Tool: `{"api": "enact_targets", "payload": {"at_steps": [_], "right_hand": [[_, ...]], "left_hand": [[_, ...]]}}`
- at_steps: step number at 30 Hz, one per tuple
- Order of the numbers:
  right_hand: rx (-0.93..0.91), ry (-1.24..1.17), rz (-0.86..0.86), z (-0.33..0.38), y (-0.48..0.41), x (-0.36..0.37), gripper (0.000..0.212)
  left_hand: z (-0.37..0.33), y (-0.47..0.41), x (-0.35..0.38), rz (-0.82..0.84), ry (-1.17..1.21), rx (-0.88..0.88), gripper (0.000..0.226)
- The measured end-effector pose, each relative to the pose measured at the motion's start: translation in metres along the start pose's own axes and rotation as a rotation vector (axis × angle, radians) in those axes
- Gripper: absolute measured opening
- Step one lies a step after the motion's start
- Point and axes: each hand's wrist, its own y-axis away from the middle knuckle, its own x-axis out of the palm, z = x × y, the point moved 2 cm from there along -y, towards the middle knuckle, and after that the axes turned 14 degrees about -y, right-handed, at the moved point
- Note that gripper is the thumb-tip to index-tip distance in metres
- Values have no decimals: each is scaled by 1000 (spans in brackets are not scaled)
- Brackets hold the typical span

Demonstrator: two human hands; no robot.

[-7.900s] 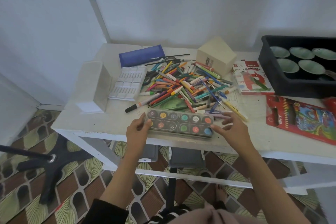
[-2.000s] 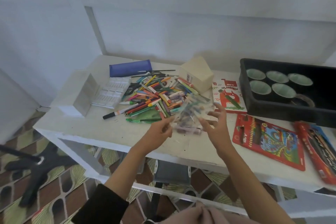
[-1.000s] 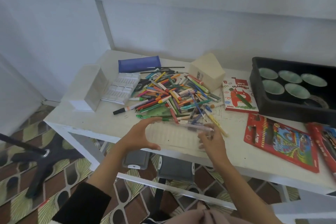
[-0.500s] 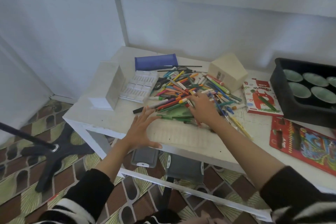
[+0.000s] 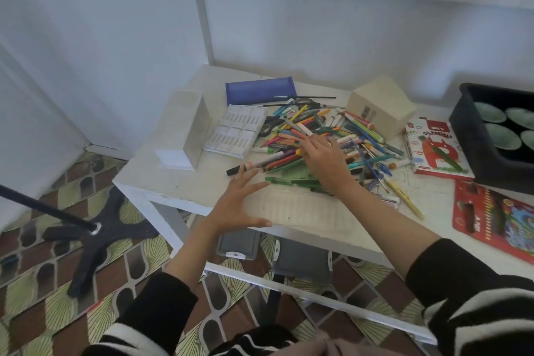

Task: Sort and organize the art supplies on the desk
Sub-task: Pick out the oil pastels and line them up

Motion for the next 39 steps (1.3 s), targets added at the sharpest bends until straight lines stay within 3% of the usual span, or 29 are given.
{"api": "enact_targets", "payload": {"at_steps": [3,6,9,13,17,22,28,33,39], "right_hand": [[-20,-264,-6,20,7,-2,13],[86,-513,149,41,21,4,16],[132,-622,197,58,36,15,19],[167,-654,148,76,46,22,17],[78,-622,63,88,53,25,10],[-108,-551,159,93,64,26,19],[-178,-487,255,90,67,30,14],[-140,-528,239,88,67,30,10],[93,-711,227,81,64,33,4]], "left_hand": [[3,1,1,-23,26,-15,91],[4,2,2,-24,15,-13,90],[3,2,1,-17,29,-13,90],[2,2,2,-22,33,-20,97],[2,2,1,-31,41,-18,98],[1,3,2,-32,74,-17,90],[1,3,2,-19,67,-30,85],[0,2,1,-18,79,-34,90],[1,3,0,-10,67,-23,99]]}}
